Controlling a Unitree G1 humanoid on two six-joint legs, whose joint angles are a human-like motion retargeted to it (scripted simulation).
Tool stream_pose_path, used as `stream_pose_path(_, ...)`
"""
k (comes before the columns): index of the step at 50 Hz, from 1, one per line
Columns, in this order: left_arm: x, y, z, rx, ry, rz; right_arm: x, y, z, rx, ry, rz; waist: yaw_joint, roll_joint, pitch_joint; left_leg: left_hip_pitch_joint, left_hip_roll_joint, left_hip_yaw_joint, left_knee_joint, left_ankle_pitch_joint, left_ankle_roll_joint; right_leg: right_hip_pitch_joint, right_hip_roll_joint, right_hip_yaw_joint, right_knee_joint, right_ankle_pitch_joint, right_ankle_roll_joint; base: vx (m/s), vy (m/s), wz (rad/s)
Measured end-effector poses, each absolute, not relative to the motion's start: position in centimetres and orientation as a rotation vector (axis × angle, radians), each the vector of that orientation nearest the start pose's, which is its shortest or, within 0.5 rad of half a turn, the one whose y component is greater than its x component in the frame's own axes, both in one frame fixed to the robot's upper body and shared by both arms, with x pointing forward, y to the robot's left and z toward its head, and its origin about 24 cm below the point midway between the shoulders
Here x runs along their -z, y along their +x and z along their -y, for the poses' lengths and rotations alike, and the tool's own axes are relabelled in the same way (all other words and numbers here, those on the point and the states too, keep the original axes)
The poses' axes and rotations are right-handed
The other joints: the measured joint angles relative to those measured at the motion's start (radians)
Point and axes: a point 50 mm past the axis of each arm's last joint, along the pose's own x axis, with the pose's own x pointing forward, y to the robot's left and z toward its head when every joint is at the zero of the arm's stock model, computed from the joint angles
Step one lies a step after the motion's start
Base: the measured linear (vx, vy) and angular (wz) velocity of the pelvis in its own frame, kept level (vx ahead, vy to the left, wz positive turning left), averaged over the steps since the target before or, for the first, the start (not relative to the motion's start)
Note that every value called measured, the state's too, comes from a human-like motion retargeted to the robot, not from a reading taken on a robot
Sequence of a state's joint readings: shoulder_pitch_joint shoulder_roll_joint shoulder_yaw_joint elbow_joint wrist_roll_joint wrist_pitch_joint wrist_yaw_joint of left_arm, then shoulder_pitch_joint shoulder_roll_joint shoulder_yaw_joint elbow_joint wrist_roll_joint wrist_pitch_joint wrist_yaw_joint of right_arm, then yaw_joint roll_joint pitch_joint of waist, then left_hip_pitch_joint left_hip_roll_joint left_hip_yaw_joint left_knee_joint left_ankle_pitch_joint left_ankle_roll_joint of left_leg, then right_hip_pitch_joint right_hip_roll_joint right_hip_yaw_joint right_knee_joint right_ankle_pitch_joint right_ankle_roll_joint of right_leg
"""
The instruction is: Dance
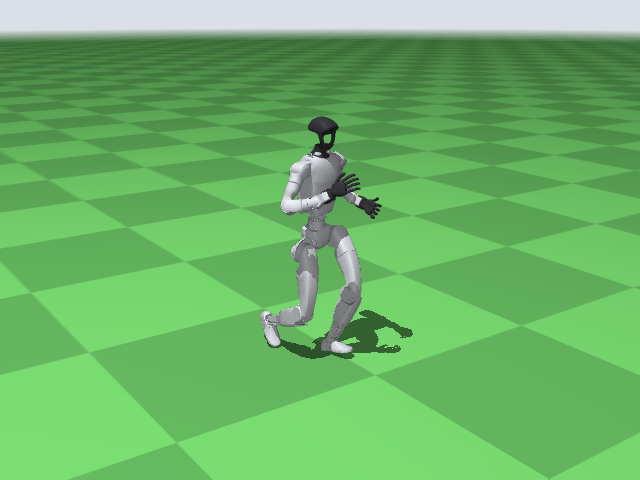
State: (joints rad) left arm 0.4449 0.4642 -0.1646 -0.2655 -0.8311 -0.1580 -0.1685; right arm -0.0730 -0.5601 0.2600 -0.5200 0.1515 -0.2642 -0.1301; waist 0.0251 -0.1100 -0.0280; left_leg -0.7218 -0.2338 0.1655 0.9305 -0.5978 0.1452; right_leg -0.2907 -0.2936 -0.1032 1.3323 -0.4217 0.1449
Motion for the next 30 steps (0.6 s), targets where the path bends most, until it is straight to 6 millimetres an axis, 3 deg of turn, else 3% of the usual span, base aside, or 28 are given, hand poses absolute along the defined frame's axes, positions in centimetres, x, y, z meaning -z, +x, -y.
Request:
stream_pose_path(4,-5.2,18.9,-17.8,0.266,-0.414,0.023,-13.8,21.3,13.8,-0.381,-0.265,0.526,-0.08,-0.023,0.035,0.058,-0.048,0.005,0.176,-0.123,0.098,-0.078,-0.084,0.042,0.294,0.069,-0.034,0.72,0.02,0.07)
stream_pose_path(9,-10.4,24.1,-13.5,0.429,-0.368,0.253,-7.8,20.4,15.1,-0.409,-0.307,0.229,-0.18,-0.017,0.076,0.239,-0.04,-0.001,0.17,-0.232,0.112,-0.267,-0.139,0.047,0.397,-0.083,-0.129,0.7,-0.01,-0.37)
stream_pose_path(13,-15.6,25.0,-10.8,0.591,-0.38,0.466,-5.8,18.3,17.0,-0.418,-0.329,0.098,-0.25,0.016,0.059,0.423,0.019,0.038,0.051,-0.21,0.043,-0.367,-0.147,-0.055,0.212,-0.172,-0.155,0.72,-0.07,-0.97)
stream_pose_path(17,-18.5,24.2,-10.0,0.683,-0.386,0.61,-5.4,16.8,18.6,-0.382,-0.334,0.039,-0.24,0.063,0.032,0.543,0.101,0.072,0.007,-0.083,-0.087,-0.347,-0.057,-0.228,-0.106,-0.173,-0.136,0.7,-0.13,-1.9)
stream_pose_path(20,-18.6,23.8,-10.2,0.703,-0.384,0.634,-5.6,16.3,19.1,-0.362,-0.318,0.031,-0.187,0.094,0.021,0.554,0.187,0.095,0.133,0.012,-0.159,-0.283,0.046,-0.333,-0.279,-0.138,-0.128,0.61,-0.1,-2.3)
stream_pose_path(25,-15.7,23.7,-11.3,0.637,-0.42,0.509,-7.3,17.6,18.9,-0.336,-0.317,0.125,-0.103,0.135,0.063,0.478,0.262,0.029,0.541,0.137,-0.239,-0.237,0.177,-0.297,-0.179,-0.22,-0.228,0.53,0.08,-2.27)
stream_pose_path(30,-10.5,23.6,-13.1,0.443,-0.493,0.295,-10.0,20.8,17.1,-0.328,-0.317,0.301,-0.033,0.166,0.146,0.347,0.28,-0.113,0.736,0.039,-0.182,-0.214,0.366,-0.096,-0.089,-0.273,-0.237,0.47,0.2,-2.75)
